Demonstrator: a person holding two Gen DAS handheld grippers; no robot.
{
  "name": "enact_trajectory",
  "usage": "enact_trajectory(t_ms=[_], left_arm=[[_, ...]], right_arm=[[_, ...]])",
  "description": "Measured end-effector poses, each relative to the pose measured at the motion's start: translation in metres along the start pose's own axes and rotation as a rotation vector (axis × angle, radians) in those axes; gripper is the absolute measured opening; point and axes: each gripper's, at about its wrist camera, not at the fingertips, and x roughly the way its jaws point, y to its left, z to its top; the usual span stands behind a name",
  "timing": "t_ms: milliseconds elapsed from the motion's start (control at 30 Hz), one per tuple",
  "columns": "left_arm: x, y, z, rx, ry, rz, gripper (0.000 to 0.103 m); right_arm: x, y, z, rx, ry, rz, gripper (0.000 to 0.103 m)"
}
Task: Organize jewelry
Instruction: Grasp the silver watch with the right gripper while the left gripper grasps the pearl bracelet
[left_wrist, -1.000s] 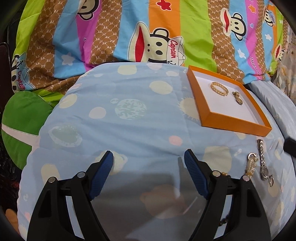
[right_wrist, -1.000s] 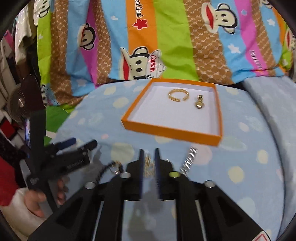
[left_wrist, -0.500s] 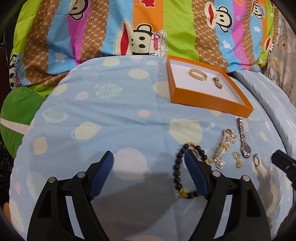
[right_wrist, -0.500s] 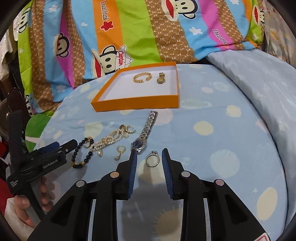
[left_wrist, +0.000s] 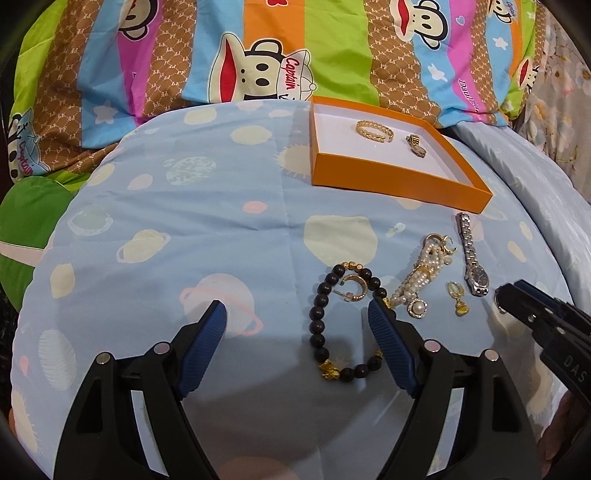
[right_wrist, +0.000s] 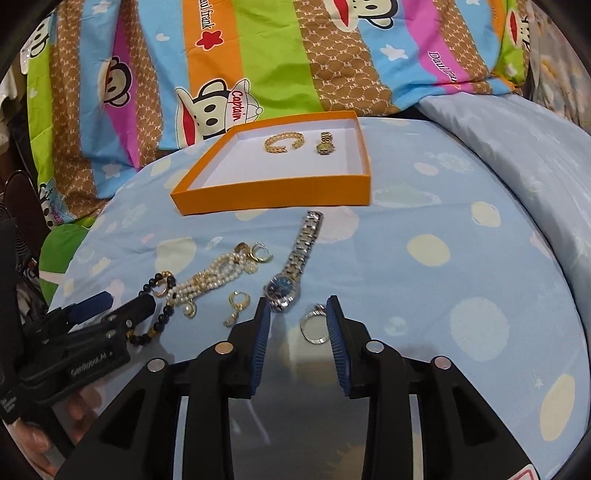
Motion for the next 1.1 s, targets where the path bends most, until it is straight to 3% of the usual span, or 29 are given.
enact_trajectory(t_ms=[333,433,500,800,1033,1100], left_arm=[[-0.006,0.003,-0.005,-0.014,0.013,-0.053,0.082],[-0.007,-0.006,-0.010,0.014,0.015,-0.069,0.088],[-0.006,-0.013,-0.011,0.043,0.018,-0.064,0.088],[0.001,-0.017,-0.007,0.065,0.024,-0.042,0.088],[-0.007,-0.021,0.002,0.031,-0.006,-0.106,0.088],[-0.004,-0.031,0.007,0.057,-0.010,-0.117,0.080]], right_arm=[[0.026,0.014,0.006,-0.040,0.027,-0.050,0.035],[0.026,0.012,0.006,-0.039,0.025,-0.058,0.029],[0.025,0.010,0.005,-0.028,0.023,-0.061,0.022],[0.021,0.003,0.002,0.006,0.014,-0.030,0.022],[0.014,-0.003,-0.002,0.027,0.005,-0.012,0.022],[0.012,-0.005,-0.003,0.031,0.004,-0.010,0.022]])
